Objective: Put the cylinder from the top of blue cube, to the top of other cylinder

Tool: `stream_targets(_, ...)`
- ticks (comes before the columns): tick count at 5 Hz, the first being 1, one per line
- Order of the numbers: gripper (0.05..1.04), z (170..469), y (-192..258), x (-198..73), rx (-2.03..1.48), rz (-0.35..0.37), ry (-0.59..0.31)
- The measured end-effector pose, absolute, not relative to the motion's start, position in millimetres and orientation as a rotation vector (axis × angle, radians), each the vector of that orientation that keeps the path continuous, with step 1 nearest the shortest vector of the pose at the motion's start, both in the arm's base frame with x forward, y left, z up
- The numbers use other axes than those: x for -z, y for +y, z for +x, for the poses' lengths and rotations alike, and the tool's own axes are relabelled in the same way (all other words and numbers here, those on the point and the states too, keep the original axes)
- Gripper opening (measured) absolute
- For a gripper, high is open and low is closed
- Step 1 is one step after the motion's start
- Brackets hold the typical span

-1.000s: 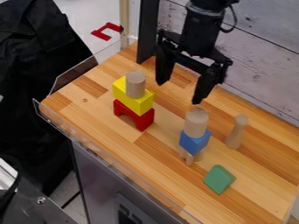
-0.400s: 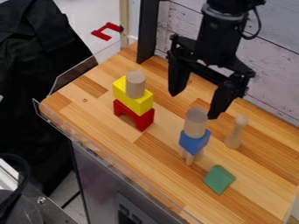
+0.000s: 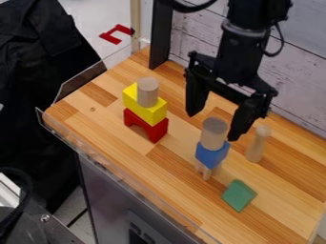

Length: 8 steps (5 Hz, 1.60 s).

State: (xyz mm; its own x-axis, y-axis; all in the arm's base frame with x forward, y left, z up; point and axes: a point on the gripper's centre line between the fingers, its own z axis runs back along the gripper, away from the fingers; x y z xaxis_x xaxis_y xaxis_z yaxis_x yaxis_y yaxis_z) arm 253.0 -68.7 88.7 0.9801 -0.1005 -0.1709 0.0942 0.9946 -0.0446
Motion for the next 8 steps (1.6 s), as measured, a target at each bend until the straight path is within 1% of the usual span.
stream_targets(2,1.001,253,-66,-77,0.082,-0.040,0.214)
stream_targets(3,1.001,254,-66,-75,0.072,-0.051,0.215)
stream_targets(4,0.957,255,-64,-64,0.049,-0.075,0.238)
stream_targets(5,0.675,255,-63,-58,0.035,-0.107,0.230)
stream_targets(6,0.520,256,-61,-56,0.022,-0.115,0.227)
stream_targets(7,0.520,252,-57,-57,0.005,-0.098,0.252)
stream_targets(8,0.520,257,-44,-93,-0.039,-0.053,0.174)
